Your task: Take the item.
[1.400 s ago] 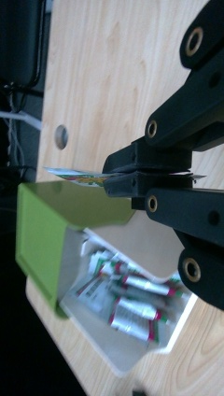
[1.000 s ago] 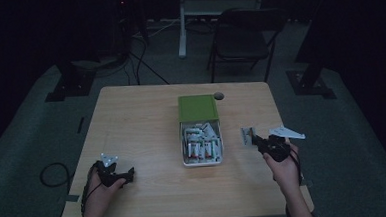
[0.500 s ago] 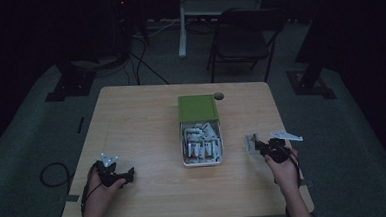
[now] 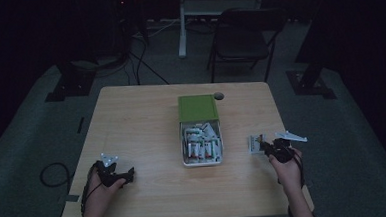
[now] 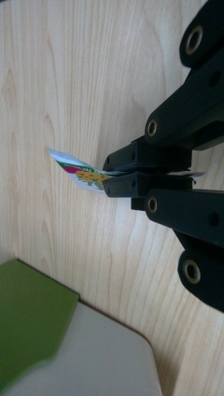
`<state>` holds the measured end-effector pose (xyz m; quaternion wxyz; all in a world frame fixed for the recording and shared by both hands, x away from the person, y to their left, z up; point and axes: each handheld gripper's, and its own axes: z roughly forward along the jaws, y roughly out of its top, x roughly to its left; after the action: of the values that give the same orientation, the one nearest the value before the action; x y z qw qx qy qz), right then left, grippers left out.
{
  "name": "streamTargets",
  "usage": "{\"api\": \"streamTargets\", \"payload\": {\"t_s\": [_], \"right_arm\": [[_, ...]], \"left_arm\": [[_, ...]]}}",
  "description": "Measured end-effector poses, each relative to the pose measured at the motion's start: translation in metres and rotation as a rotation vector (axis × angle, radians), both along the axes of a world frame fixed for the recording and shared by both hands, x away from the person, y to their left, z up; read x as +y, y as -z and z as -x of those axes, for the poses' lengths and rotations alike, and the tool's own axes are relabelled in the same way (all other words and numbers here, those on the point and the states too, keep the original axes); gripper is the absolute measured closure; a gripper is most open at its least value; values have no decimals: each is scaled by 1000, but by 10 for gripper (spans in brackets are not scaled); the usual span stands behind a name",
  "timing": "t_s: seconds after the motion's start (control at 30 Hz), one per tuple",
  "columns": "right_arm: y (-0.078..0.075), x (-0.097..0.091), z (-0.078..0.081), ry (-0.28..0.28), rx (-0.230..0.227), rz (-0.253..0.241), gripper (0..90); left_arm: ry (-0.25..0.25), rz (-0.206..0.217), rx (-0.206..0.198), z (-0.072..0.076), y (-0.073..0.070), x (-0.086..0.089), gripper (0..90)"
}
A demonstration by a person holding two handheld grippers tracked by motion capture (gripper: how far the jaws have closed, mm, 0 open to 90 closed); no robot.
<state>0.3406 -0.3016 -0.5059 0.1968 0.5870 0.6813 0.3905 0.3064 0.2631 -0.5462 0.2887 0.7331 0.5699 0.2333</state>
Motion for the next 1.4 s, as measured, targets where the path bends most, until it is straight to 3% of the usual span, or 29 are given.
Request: {"api": "streamTargets", "payload": {"t_s": [0.4, 0.73, 0.93, 1.2, 1.4], "right_arm": [[16, -21, -1, 78, 33, 22, 796], [30, -34, -2, 94, 72, 44, 617], [30, -37, -3, 64, 60, 83, 447], [20, -31, -2, 2, 7, 75, 369], [12, -18, -1, -84, -22, 54, 336]], "left_arm": [[0, 0, 0, 0, 0, 0, 33], [0, 0, 0, 0, 0, 0, 33], [0, 0, 0, 0, 0, 0, 33], [0, 0, 0, 0, 0, 0, 33], [0, 0, 0, 0, 0, 0, 33]]}}
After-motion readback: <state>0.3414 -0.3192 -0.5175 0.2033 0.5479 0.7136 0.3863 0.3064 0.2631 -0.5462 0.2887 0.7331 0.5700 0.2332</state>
